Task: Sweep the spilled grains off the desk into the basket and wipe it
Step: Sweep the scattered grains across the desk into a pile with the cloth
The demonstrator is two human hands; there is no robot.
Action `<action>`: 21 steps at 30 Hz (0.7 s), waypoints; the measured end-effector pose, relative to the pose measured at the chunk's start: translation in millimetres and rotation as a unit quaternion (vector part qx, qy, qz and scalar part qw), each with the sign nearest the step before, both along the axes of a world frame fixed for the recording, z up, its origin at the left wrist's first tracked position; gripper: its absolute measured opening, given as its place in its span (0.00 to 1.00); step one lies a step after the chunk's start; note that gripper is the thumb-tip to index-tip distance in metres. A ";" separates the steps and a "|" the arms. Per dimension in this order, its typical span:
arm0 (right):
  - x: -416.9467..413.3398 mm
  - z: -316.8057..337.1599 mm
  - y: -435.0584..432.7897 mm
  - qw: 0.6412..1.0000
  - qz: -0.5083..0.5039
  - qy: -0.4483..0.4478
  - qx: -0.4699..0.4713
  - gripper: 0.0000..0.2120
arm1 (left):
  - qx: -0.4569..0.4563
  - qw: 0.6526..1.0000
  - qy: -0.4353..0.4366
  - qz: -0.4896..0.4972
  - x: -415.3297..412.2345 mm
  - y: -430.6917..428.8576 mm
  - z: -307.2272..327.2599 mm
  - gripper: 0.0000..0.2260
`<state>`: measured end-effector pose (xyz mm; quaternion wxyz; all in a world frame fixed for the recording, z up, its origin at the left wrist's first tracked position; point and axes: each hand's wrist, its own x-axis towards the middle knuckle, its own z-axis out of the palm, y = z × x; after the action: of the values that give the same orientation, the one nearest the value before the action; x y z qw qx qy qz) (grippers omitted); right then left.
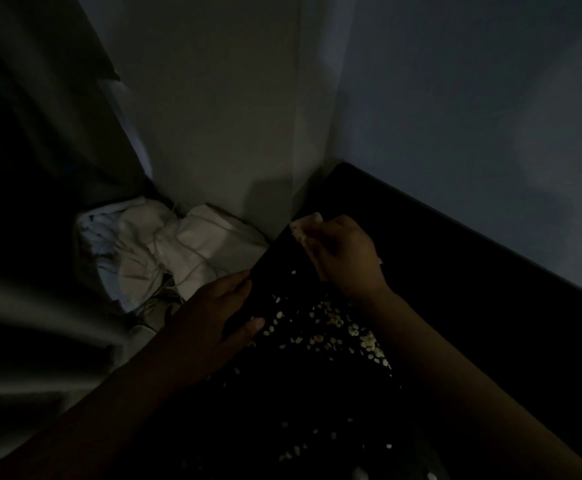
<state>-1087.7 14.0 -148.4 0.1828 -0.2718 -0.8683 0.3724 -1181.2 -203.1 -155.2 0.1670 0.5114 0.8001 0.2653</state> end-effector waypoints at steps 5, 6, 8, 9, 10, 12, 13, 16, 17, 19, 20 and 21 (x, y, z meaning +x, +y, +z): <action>40.9 -4.7 -25.0 0.994 0.106 -0.017 -0.006 0.08 | -0.043 0.999 -0.013 -0.005 2.9 -18.3 -1.8 0.44; 51.1 -4.2 -30.0 0.991 0.136 -0.017 -0.010 0.08 | -0.046 0.999 -0.014 0.000 3.8 -22.2 -2.4 0.44; 66.0 0.0 -35.7 0.983 0.178 -0.017 -0.038 0.07 | -0.051 0.998 -0.019 0.012 4.2 -30.7 -2.4 0.44; 69.7 3.9 -36.5 0.982 0.182 -0.015 -0.048 0.07 | -0.058 0.998 -0.024 0.016 3.9 -34.8 -1.2 0.45; 69.8 6.9 -35.2 0.984 0.170 -0.007 -0.048 0.06 | -0.067 0.997 -0.032 0.020 3.4 -38.8 -0.5 0.46; 58.3 14.8 -30.5 0.992 0.125 0.021 -0.025 0.05 | -0.080 0.995 -0.049 0.033 3.0 -44.3 0.6 0.48; 47.1 17.3 -29.0 0.994 0.099 0.033 -0.019 0.05 | -0.087 0.994 -0.054 0.039 3.8 -46.1 0.8 0.49; 6.4 9.4 -33.5 0.995 0.085 0.047 -0.013 0.05 | -0.088 0.994 -0.053 0.047 8.5 -50.6 0.9 0.48; -1.6 2.7 -39.1 0.994 0.103 0.032 0.000 0.05 | -0.081 0.994 -0.049 0.047 9.6 -52.6 0.4 0.47; -1.9 -10.1 -50.7 0.992 0.122 0.003 0.024 0.05 | -0.078 0.995 -0.045 0.052 10.6 -58.3 -1.5 0.47; 5.8 -12.6 -56.0 0.992 0.122 -0.002 0.025 0.06 | -0.078 0.994 -0.046 0.056 11.2 -61.0 -1.3 0.47; 17.6 -12.4 -61.4 0.991 0.131 -0.001 0.018 0.07 | -0.075 0.994 -0.046 0.057 12.5 -63.5 0.3 0.47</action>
<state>-1070.2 -47.4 -160.9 0.1364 -0.1532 -0.9030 0.3774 -1168.7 -266.6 -154.8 0.2263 0.4378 0.8372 0.2372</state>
